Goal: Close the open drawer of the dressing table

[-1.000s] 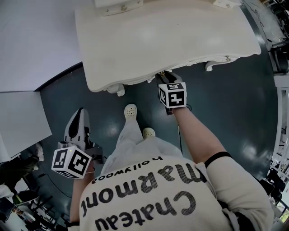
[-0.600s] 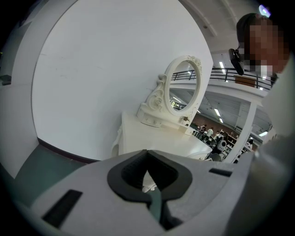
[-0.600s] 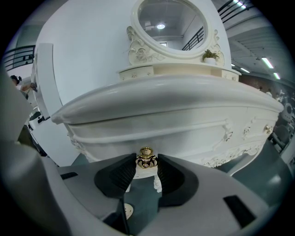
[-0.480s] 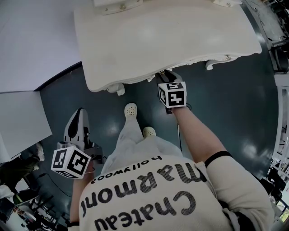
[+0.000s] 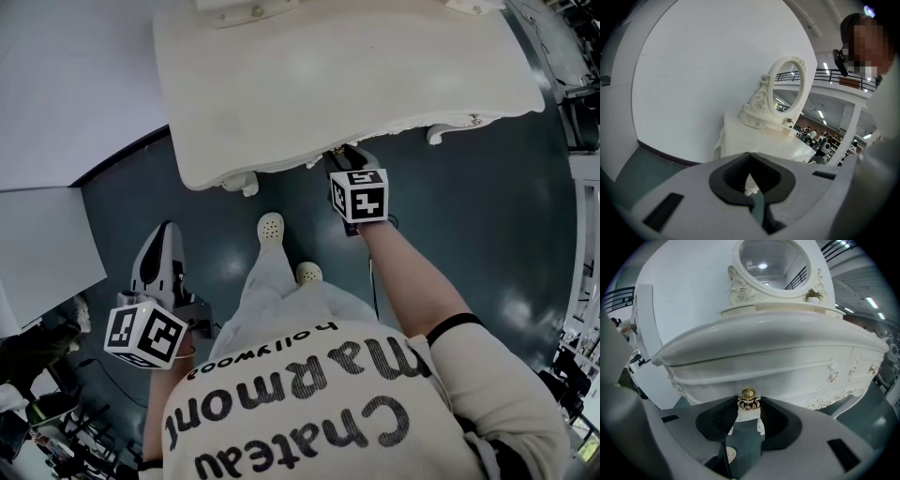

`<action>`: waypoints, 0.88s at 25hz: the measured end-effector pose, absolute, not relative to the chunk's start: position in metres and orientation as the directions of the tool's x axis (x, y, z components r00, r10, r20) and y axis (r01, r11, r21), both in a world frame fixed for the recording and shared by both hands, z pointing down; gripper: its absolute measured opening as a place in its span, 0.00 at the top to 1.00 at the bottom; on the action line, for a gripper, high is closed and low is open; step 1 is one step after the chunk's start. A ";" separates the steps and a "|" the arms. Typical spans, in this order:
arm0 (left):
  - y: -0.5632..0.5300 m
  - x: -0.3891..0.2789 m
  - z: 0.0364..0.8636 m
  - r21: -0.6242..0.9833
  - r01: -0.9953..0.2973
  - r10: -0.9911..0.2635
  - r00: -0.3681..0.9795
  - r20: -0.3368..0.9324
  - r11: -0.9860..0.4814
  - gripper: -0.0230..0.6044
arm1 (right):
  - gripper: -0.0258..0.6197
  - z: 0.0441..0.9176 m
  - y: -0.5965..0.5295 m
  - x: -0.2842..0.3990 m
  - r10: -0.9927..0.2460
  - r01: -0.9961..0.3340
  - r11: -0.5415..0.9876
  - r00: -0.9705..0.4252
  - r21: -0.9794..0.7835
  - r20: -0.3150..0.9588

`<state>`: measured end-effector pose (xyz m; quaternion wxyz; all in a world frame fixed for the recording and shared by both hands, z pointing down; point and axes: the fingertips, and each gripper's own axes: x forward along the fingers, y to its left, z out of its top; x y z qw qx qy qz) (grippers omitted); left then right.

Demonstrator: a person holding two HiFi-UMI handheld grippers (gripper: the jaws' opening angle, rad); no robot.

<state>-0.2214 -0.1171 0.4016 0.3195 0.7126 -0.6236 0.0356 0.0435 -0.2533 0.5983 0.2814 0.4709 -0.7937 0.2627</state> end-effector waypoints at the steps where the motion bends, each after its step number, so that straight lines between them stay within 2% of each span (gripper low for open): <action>1: -0.117 -0.222 0.402 0.412 -0.911 -0.866 0.220 0.450 -0.017 0.95 | 0.70 0.598 -0.253 0.043 -0.598 -0.895 0.418 -0.399 -0.154 0.695; 22: -0.113 -0.231 0.405 0.408 -0.913 -0.865 0.206 0.458 -0.002 0.95 | 0.71 0.600 -0.255 0.040 -0.621 -0.894 0.427 -0.398 -0.134 0.675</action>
